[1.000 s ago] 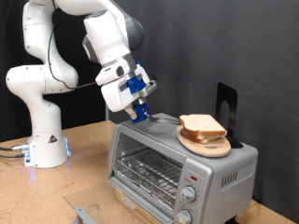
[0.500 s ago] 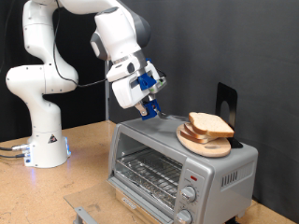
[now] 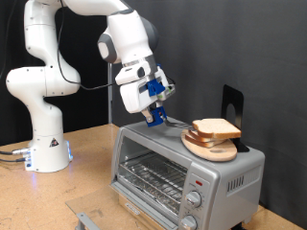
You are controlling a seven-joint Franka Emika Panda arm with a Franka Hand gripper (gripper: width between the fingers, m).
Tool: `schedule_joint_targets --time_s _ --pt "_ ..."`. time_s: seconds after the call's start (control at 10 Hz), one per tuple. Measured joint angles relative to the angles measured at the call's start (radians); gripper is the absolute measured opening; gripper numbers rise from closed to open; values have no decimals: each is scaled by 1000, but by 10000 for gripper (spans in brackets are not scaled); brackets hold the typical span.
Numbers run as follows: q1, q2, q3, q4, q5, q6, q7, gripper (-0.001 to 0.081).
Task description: Make a piece of toast with the oven
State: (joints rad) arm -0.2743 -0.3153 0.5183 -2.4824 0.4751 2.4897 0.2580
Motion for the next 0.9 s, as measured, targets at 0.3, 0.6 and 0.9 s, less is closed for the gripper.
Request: schedule_joint_targets --time_s 0.3,0.6,0.9 --pt "-7 10 0 23 -18 -16 24 490" --pt "-18 36 1 63 -65 -67 74 490" --pt "-19 85 5 124 -128 -122 150 490"
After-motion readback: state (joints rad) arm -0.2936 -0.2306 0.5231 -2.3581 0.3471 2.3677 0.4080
